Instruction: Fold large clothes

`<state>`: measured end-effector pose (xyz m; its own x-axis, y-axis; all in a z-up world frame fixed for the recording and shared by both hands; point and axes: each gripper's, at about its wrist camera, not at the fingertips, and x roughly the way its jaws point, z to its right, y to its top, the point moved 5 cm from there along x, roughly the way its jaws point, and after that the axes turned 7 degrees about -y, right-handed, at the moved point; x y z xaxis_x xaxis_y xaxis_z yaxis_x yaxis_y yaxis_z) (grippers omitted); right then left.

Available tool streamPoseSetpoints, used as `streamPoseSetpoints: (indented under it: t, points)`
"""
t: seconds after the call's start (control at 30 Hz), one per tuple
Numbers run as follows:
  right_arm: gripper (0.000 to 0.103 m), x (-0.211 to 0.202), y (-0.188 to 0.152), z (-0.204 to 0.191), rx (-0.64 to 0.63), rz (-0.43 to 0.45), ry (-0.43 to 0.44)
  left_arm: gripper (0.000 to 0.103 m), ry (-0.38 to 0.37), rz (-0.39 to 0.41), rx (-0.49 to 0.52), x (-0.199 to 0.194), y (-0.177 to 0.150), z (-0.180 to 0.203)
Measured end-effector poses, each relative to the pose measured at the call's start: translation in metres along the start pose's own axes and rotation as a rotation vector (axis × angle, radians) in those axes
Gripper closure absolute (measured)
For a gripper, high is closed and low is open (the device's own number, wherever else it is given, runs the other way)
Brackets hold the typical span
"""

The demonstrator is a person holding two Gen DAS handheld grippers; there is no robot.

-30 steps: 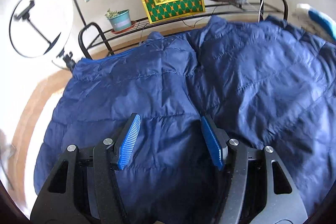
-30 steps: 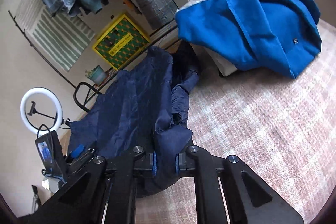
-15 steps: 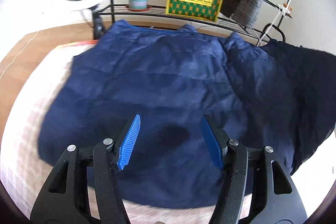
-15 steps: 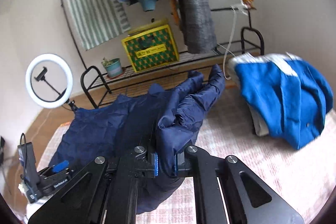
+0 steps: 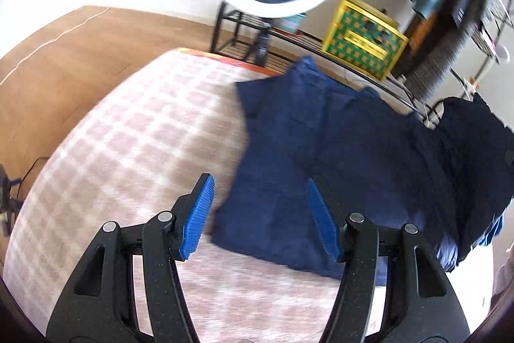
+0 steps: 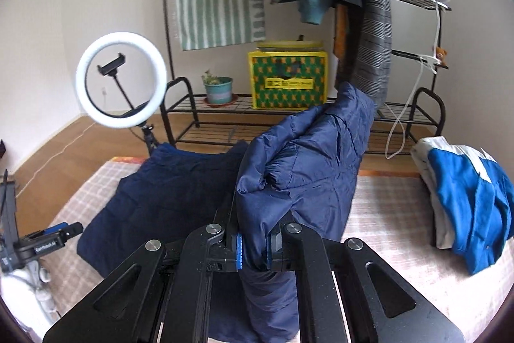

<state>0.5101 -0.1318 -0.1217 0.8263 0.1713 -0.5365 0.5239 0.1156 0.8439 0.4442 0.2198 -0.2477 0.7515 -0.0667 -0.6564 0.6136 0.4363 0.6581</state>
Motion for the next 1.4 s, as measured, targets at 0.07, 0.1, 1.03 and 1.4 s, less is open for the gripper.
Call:
streamPoseSetpoints:
  t: [0.07, 0.1, 1.03, 1.4]
  points:
    - [0.095, 0.004, -0.001, -0.019, -0.014, 0.001, 0.018, 0.040, 0.013, 0.007, -0.014, -0.005, 0.004, -0.013]
    - [0.095, 0.006, -0.002, -0.028, -0.018, -0.001, 0.026, 0.040, 0.019, 0.012, -0.019, -0.007, 0.005, -0.019]
    - [0.096, 0.062, -0.099, -0.284, -0.405, -0.103, 0.342, 0.040, 0.195, 0.068, -0.058, -0.047, 0.022, -0.145]
    - [0.090, 0.056, -0.113, -0.277, -0.437, -0.125, 0.434, 0.040, 0.155, 0.077, -0.003, -0.021, 0.049, -0.111]
